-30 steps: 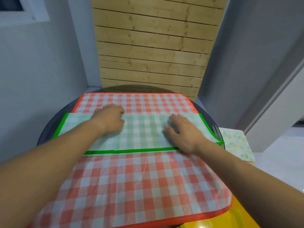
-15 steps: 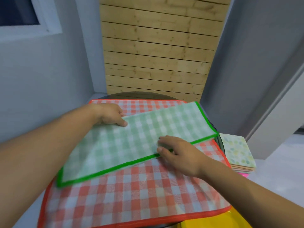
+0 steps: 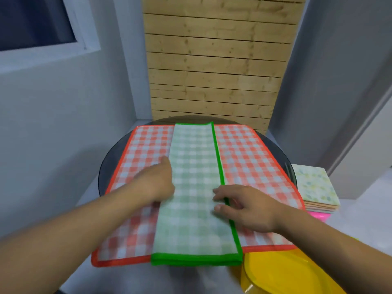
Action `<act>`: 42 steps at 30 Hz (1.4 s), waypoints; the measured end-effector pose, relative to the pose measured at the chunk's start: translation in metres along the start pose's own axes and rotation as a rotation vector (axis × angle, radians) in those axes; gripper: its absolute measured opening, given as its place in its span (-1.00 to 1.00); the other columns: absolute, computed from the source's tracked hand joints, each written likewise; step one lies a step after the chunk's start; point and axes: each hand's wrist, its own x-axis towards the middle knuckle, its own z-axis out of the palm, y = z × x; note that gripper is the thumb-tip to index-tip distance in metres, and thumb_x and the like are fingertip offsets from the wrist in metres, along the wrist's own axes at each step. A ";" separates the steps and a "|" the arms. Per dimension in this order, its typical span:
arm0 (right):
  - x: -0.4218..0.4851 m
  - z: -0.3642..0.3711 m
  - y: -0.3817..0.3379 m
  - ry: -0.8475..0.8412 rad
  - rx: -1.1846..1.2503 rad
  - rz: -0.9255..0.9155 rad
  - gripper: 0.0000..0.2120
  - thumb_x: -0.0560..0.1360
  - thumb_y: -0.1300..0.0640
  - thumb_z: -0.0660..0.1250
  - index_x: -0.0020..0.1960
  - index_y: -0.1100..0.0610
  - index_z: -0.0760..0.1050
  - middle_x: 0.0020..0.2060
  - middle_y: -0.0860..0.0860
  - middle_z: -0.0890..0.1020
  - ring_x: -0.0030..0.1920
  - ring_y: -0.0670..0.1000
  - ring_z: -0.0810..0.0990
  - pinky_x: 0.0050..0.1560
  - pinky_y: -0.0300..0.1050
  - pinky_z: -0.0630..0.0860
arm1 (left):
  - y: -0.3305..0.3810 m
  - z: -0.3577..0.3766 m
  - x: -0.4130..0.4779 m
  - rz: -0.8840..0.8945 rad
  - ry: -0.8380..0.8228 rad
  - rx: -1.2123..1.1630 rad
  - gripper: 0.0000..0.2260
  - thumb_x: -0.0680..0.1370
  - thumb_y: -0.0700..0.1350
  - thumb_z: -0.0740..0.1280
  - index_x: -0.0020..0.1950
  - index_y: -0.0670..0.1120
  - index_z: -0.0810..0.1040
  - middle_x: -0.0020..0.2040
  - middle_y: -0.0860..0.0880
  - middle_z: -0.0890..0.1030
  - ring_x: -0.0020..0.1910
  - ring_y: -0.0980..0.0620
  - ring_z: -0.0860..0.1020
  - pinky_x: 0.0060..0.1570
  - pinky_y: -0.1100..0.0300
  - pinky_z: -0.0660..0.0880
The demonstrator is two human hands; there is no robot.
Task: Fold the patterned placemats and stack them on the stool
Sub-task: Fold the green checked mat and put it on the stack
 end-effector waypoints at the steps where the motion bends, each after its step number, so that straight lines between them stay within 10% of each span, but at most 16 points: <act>1: -0.002 0.003 0.003 0.009 -0.006 -0.015 -0.53 0.54 -0.31 0.18 0.30 -0.07 0.50 0.41 -0.14 0.45 0.35 -0.14 0.41 0.38 -0.08 0.36 | 0.002 -0.001 -0.011 0.058 0.080 0.155 -0.41 0.56 -0.03 0.32 0.50 -0.11 0.13 0.11 -0.07 0.49 0.00 -0.06 0.52 -0.17 0.10 0.46; 6: -0.012 0.016 0.008 0.063 -0.090 -0.102 -0.49 0.52 -0.34 0.21 0.36 -0.10 0.46 0.48 -0.13 0.35 0.48 -0.17 0.23 0.49 -0.11 0.21 | -0.006 0.018 -0.036 0.483 -0.075 0.201 -0.34 0.57 0.29 0.24 0.59 0.11 0.11 0.58 -0.03 0.14 0.55 -0.04 0.10 0.51 0.05 0.13; 15: -0.044 0.047 -0.010 0.168 -0.055 -0.374 -0.70 0.49 -0.21 0.39 0.01 0.02 0.58 0.26 -0.04 0.54 0.27 -0.08 0.48 0.25 -0.07 0.43 | -0.023 0.058 -0.036 0.571 -0.086 0.285 -0.38 0.60 0.38 -0.09 0.57 0.28 -0.30 0.57 0.07 -0.42 0.51 0.12 -0.48 0.47 0.15 -0.42; 36: -0.051 0.058 -0.018 0.239 -0.226 -0.451 -0.73 0.51 -0.16 0.37 -0.02 0.04 0.49 0.19 -0.02 0.57 0.17 -0.02 0.52 0.10 -0.05 0.51 | -0.021 0.057 -0.038 0.562 -0.098 0.255 -0.38 0.62 0.36 -0.06 0.59 0.26 -0.27 0.59 0.07 -0.38 0.53 0.13 -0.43 0.49 0.14 -0.39; 42: -0.047 0.044 -0.022 0.270 -0.067 -0.393 -0.77 0.60 -0.11 0.25 0.03 0.05 0.51 0.05 -0.07 0.63 0.01 -0.05 0.60 -0.05 -0.07 0.55 | -0.018 0.036 -0.034 0.451 -0.197 -0.225 -0.44 0.55 0.33 0.20 0.52 0.21 0.31 0.60 0.17 0.13 0.56 0.22 0.06 0.55 0.17 -0.02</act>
